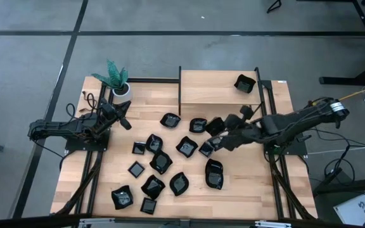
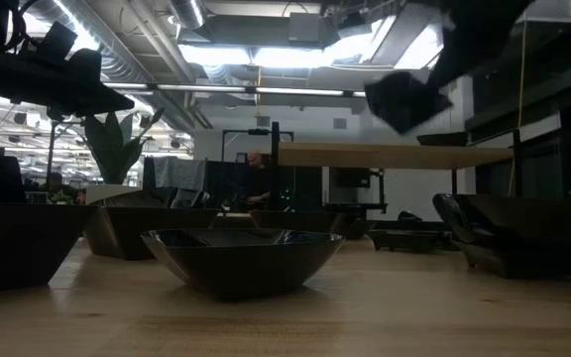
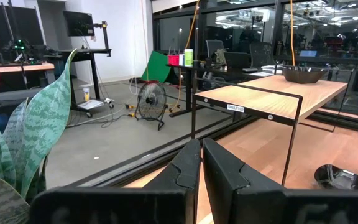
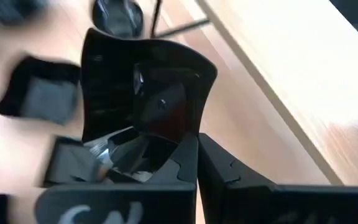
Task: Pick & Place Mini shaped plates
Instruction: Stack the black distorted square plate on top of the black distorted square plate on the shelf
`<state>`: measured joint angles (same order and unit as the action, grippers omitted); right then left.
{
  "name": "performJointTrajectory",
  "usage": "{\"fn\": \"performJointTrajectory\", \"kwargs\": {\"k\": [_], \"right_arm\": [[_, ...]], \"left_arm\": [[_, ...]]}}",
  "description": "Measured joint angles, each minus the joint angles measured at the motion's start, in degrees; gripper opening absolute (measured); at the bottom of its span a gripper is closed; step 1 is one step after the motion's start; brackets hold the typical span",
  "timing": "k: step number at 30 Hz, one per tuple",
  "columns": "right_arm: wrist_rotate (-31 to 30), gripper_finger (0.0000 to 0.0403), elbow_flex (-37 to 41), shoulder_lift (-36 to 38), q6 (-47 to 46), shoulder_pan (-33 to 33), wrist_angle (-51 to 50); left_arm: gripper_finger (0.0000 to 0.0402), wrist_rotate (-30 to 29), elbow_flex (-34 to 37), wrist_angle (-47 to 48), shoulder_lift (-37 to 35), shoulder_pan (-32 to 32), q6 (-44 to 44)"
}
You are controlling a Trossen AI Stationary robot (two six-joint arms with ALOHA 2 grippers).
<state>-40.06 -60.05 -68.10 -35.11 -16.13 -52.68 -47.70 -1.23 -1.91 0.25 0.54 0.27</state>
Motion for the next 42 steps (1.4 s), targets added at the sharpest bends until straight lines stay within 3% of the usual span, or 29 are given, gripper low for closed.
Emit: {"fn": "performJointTrajectory", "kwargs": {"k": [6, 14, 20, 31, 42], "right_arm": [[4.1, 0.0000, -2.1, 6.7, -4.6, 1.7, -0.1], [3.9, 0.0000, -4.1, 14.3, -5.0, 6.2, -0.2], [0.6, 0.0000, -6.5, 17.9, -3.0, 11.2, -1.5], [-11.1, 0.0000, -5.7, 21.7, -4.7, 22.0, -8.9], [-11.7, 0.0000, 2.6, 21.6, -14.2, 32.7, -4.6]], "left_arm": [[0.0015, 0.0, 0.0, 0.0, 0.0, 0.0, 0.0], [0.0015, 0.0, 0.0, 0.0, 0.0, 0.0, 0.0], [0.0015, 0.0, 0.0, 0.0, 0.0, 0.0, 0.0], [0.0015, 0.0, 0.0, 0.0, 0.0, 0.0, 0.0], [0.0015, 0.0, 0.0, 0.0, 0.0, 0.0, 0.0]]}}
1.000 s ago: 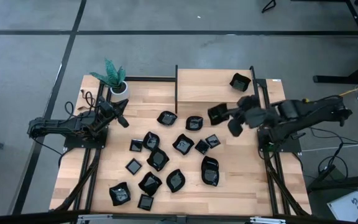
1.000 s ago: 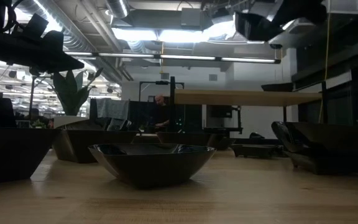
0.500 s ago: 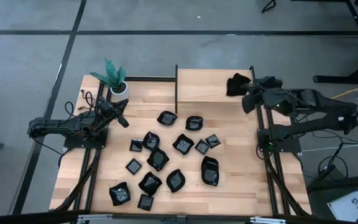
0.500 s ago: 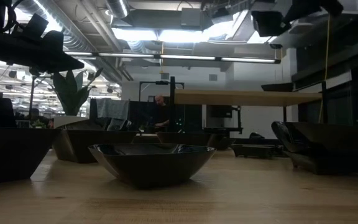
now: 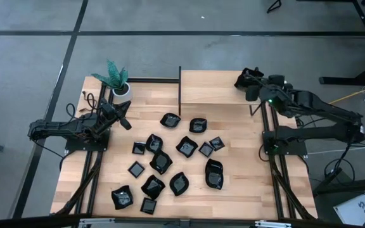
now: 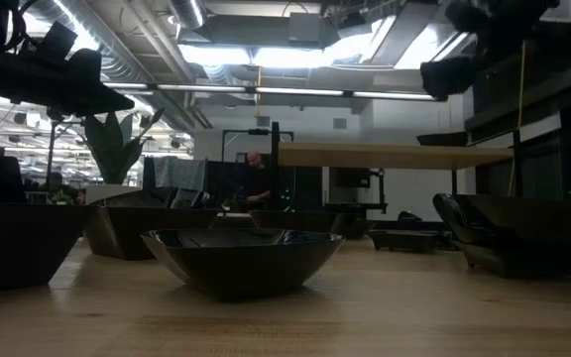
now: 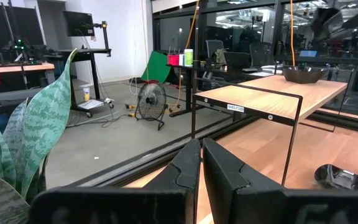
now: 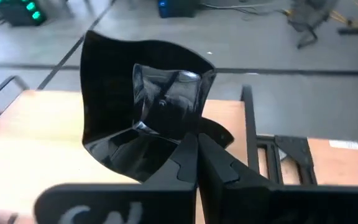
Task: Pick & Place Mini shaped plates
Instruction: Stack the black distorted square plate on top of the black distorted square plate on the shelf
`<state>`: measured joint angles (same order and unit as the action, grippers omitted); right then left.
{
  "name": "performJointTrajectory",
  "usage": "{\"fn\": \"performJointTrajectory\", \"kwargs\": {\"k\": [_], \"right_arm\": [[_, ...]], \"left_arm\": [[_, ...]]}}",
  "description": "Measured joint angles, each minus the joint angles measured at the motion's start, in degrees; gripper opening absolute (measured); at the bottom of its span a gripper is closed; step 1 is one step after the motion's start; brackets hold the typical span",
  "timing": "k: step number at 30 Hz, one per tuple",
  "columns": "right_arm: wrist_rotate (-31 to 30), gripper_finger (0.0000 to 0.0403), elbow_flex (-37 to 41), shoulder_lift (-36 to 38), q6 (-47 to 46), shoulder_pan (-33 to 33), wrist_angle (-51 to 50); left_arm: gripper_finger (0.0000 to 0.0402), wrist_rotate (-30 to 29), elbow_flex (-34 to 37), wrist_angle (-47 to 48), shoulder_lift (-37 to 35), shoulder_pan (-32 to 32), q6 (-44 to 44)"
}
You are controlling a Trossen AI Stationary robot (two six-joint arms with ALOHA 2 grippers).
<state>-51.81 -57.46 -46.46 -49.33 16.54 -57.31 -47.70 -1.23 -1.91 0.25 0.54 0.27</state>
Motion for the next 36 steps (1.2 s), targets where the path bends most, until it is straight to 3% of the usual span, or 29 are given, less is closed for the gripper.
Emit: {"fn": "performJointTrajectory", "kwargs": {"k": [7, 12, 17, 36], "right_arm": [[4.3, 0.0000, 6.4, -0.1, -0.9, 5.0, 10.2], [4.8, 0.0000, 9.4, -0.3, -1.3, 8.7, 11.9], [9.0, 0.0000, 11.6, -0.4, -1.3, 11.6, 14.7], [9.9, 0.0028, 12.3, -1.0, 0.0, 13.9, 15.7]], "left_arm": [[0.0015, 0.0, 0.0, 0.0, 0.0, 0.0, 0.0], [0.0015, 0.0, 0.0, 0.0, 0.0, 0.0, 0.0], [0.0015, 0.0, 0.0, 0.0, 0.0, 0.0, 0.0], [0.0015, 0.0, 0.0, 0.0, 0.0, 0.0, 0.0]]}}
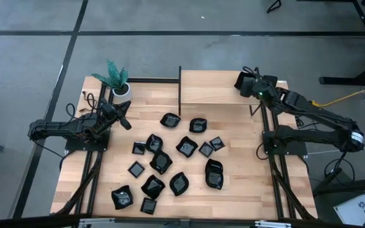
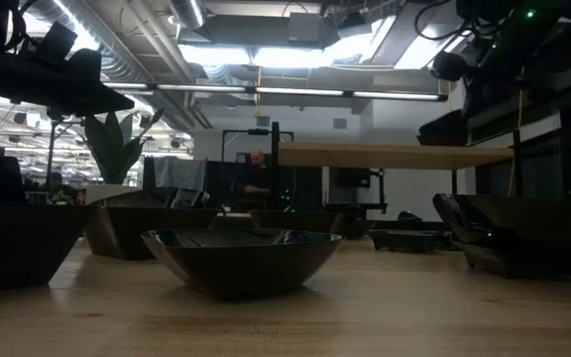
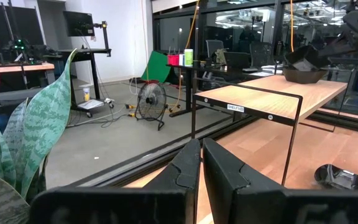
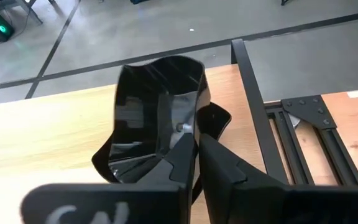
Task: Pick & Place Mini shaped plates
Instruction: Stack the black distorted square plate on top of the black distorted square plate on the shelf, then put the black square plate on the shelf
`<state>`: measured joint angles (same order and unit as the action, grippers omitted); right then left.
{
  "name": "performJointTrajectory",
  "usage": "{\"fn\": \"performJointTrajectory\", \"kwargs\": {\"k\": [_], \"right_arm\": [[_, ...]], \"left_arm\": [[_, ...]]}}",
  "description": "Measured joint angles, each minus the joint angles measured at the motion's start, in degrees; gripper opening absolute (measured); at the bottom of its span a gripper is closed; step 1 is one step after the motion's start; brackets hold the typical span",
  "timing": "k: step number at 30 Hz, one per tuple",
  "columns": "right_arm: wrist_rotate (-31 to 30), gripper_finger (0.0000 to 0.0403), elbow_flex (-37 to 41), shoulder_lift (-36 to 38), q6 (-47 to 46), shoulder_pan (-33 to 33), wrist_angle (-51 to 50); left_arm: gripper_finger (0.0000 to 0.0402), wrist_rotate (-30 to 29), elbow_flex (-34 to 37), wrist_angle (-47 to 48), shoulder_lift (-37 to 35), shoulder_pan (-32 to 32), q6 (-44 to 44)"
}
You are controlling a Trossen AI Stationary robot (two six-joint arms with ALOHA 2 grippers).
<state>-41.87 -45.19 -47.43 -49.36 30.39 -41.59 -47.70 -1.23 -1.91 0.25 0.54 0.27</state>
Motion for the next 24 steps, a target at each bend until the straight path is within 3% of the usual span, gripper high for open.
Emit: {"fn": "performJointTrajectory", "kwargs": {"k": [11, 16, 20, 24], "right_arm": [[0.1, 0.0079, 0.0, -4.1, 0.8, 0.0, -0.3], [0.4, 0.0115, 0.0, -4.2, 6.9, -0.1, 1.0], [4.6, 0.0131, 0.0, -4.2, 11.0, -0.1, 3.9], [12.9, 0.0134, 0.0, -4.2, 14.0, -0.4, 5.7]], "left_arm": [[0.0015, 0.0, 0.0, 0.0, 0.0, 0.0, 0.0], [0.0015, 0.0, 0.0, 0.0, 0.0, 0.0, 0.0], [0.0015, 0.0, 0.0, 0.0, 0.0, 0.0, 0.0], [0.0015, 0.0, 0.0, 0.0, 0.0, 0.0, 0.0]]}}
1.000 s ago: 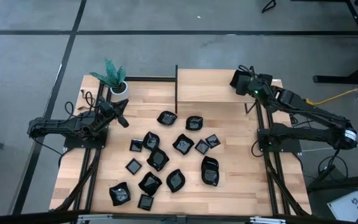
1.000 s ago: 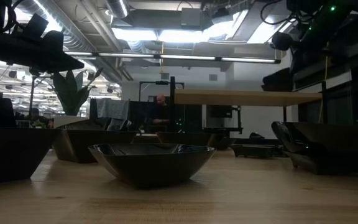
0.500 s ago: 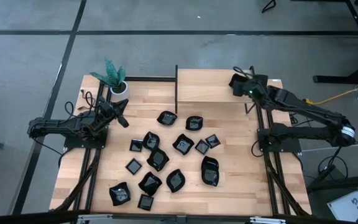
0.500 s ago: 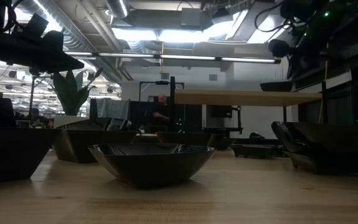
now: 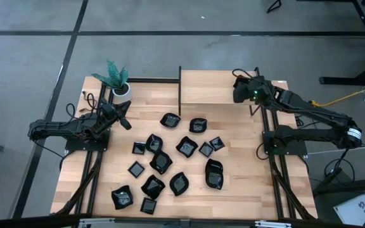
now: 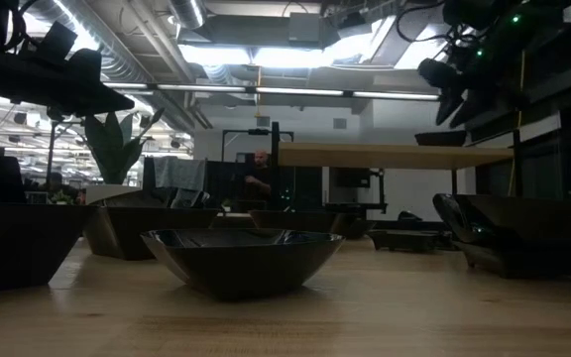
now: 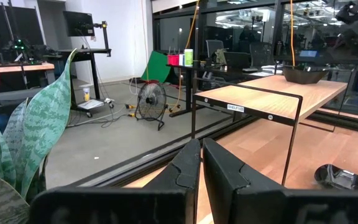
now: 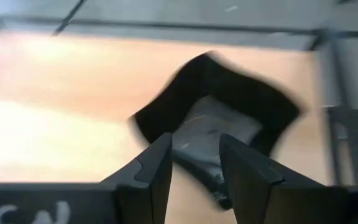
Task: Pick & Place Mini shaped plates
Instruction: Put the black square plate on the shelf
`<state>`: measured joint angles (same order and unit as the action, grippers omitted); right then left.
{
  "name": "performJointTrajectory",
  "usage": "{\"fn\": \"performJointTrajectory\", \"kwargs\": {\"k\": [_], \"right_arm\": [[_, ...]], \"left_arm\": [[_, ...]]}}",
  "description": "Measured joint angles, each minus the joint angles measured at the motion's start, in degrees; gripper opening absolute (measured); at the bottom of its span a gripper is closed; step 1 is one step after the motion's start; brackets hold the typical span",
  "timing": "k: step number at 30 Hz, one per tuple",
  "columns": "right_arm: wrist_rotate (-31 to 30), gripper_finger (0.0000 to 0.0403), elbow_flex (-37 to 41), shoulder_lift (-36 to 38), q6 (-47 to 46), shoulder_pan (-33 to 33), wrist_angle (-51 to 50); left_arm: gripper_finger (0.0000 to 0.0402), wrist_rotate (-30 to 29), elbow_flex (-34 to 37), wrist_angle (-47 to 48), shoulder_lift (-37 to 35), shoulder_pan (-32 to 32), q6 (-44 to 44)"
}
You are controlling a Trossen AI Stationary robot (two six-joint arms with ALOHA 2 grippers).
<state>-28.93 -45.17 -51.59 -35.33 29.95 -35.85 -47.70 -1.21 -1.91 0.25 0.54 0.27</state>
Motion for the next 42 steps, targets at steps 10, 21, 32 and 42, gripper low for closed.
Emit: {"fn": "performJointTrajectory", "kwargs": {"k": [10, 21, 32, 42], "right_arm": [[9.3, 0.0134, 0.0, 0.0, 1.0, -9.5, 0.4], [9.7, 0.0134, 0.0, 0.0, -0.2, -26.1, 0.4], [9.5, 0.0134, 0.0, -4.7, 6.3, -37.1, 3.2], [9.5, 0.0134, 0.0, -12.8, 11.8, -38.2, 7.3]], "left_arm": [[0.0015, 0.0, 0.0, 0.0, 0.0, 0.0, 0.0], [0.0015, 0.0, 0.0, 0.0, 0.0, 0.0, 0.0], [0.0015, 0.0, 0.0, 0.0, 0.0, 0.0, 0.0], [0.0015, 0.0, 0.0, 0.0, 0.0, 0.0, -5.9]]}}
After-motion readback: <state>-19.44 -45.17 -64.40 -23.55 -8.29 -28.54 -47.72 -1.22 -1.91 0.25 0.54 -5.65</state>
